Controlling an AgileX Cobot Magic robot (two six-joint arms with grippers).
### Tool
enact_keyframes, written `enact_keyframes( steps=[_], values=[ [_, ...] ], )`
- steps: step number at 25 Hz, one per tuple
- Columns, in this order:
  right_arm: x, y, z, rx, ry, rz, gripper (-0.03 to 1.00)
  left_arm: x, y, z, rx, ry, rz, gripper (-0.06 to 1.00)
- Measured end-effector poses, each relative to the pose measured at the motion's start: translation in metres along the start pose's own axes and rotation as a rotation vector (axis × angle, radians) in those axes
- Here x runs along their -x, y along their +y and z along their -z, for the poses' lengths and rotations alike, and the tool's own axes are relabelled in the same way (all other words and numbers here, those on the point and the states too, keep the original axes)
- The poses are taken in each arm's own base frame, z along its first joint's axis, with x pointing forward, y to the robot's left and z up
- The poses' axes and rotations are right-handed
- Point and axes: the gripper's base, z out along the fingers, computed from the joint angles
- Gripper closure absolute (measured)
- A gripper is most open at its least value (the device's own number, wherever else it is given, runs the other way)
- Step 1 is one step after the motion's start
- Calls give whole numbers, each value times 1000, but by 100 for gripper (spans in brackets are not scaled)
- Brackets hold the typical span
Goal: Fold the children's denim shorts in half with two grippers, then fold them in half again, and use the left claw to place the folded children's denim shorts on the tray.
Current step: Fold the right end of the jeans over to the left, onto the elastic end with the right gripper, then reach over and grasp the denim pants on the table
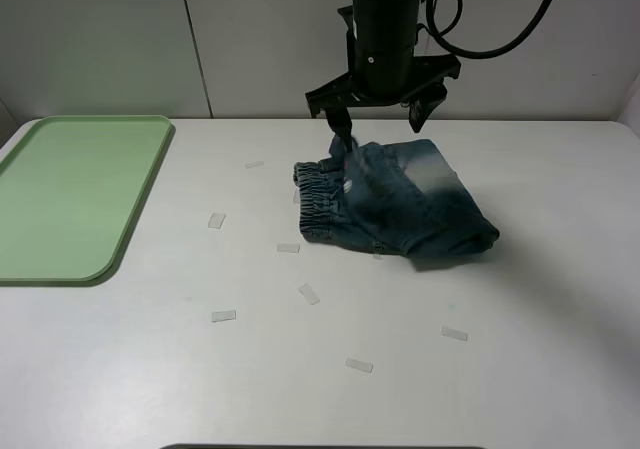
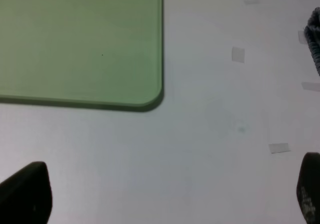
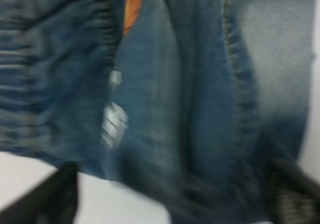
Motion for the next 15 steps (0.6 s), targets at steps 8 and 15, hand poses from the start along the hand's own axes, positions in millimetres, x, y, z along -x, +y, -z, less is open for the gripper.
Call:
enact_keyframes(
  steps=[8, 15],
  values=[
    [7, 2, 17, 45, -45, -27, 28, 0, 0, 0, 0, 0, 0, -3],
    [5, -4, 49, 89, -99, -3, 28, 0, 0, 0, 0, 0, 0, -3]
  ],
)
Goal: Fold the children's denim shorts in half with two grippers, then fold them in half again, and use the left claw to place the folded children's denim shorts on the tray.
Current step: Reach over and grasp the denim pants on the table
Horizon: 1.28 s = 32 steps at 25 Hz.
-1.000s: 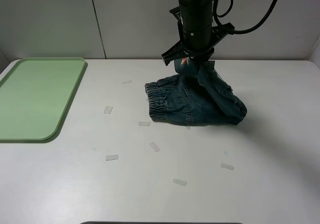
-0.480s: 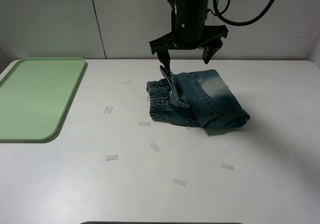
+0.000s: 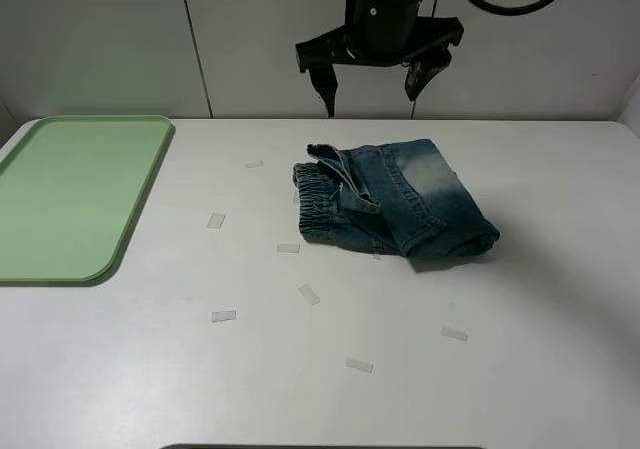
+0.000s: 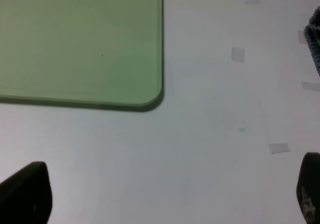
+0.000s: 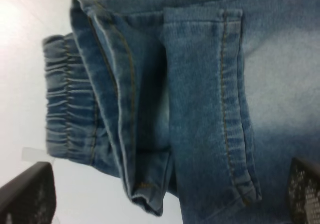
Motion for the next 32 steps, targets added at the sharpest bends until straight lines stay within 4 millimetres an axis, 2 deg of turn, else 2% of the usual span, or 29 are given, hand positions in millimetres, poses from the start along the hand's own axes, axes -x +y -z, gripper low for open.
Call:
enact_keyframes(
  steps=[6, 10, 17, 22, 32],
  values=[
    [-7, -3, 49, 106, -64, 58, 28, 0, 0, 0, 0, 0, 0, -3],
    [-26, -11, 73, 147, -65, 105, 28, 0, 0, 0, 0, 0, 0, -3],
    [-78, -36, 107, 154, -53, 143, 28, 0, 0, 0, 0, 0, 0, -3],
    [-124, -58, 127, 155, -62, 178, 28, 0, 0, 0, 0, 0, 0, -3],
    [-212, -98, 152, 173, -124, 175, 28, 0, 0, 0, 0, 0, 0, -3]
  ],
)
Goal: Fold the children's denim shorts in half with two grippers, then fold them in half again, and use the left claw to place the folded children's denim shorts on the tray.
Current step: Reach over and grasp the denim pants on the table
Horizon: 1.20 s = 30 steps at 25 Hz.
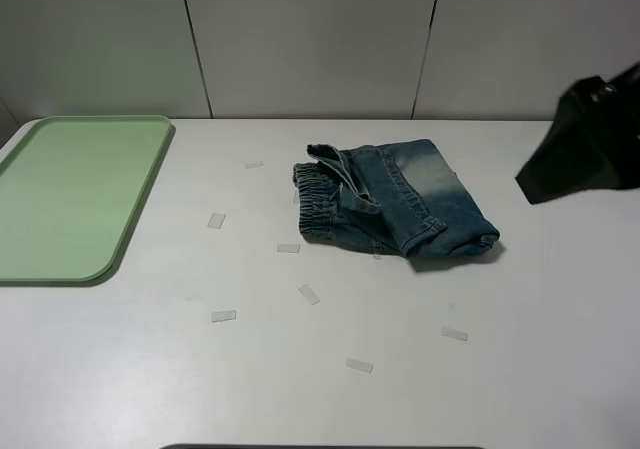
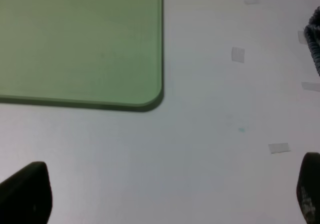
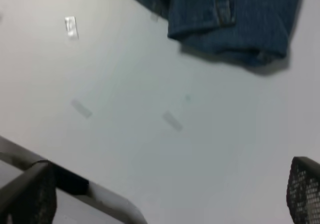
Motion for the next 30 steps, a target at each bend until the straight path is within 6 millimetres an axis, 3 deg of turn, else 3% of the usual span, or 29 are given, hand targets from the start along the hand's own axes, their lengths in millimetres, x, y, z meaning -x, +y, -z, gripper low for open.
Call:
enact_keyframes(
  steps=[7, 15, 23, 30],
  values=[
    [-58, -16, 17, -2, -87, -43, 28, 0, 0, 0, 0, 0, 0, -3],
    [-125, -38, 19, -125, -250, -172, 28, 0, 0, 0, 0, 0, 0, -3],
    [-161, -36, 13, -255, -546, -201, 28, 0, 0, 0, 0, 0, 0, -3],
    [-182, -31, 7, -343, -634, -249, 28, 0, 0, 0, 0, 0, 0, -3]
  ],
)
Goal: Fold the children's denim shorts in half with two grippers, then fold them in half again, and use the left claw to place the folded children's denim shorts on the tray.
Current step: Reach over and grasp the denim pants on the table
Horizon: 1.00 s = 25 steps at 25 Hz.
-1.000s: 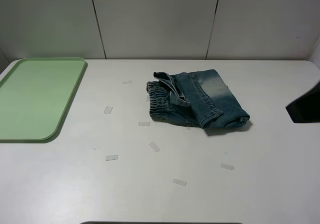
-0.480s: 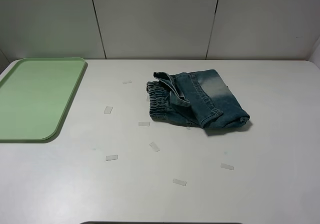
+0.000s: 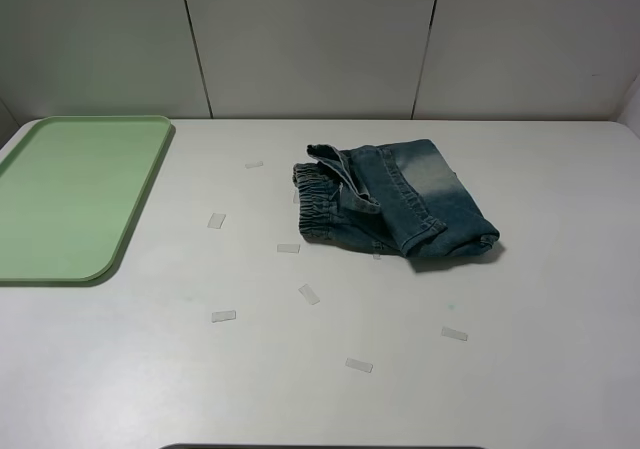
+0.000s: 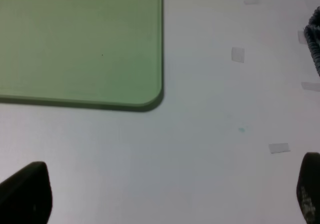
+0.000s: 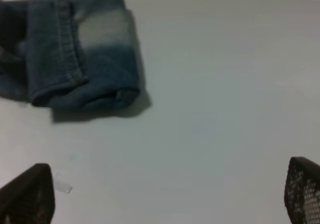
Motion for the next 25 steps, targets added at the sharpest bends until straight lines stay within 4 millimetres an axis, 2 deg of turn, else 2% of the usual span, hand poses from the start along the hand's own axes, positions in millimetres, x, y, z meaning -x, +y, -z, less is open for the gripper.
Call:
enact_keyframes(
  steps=[25],
  values=[
    [-2, -3, 3, -58, -24, -46, 27, 0, 0, 0, 0, 0, 0, -3]
  ],
)
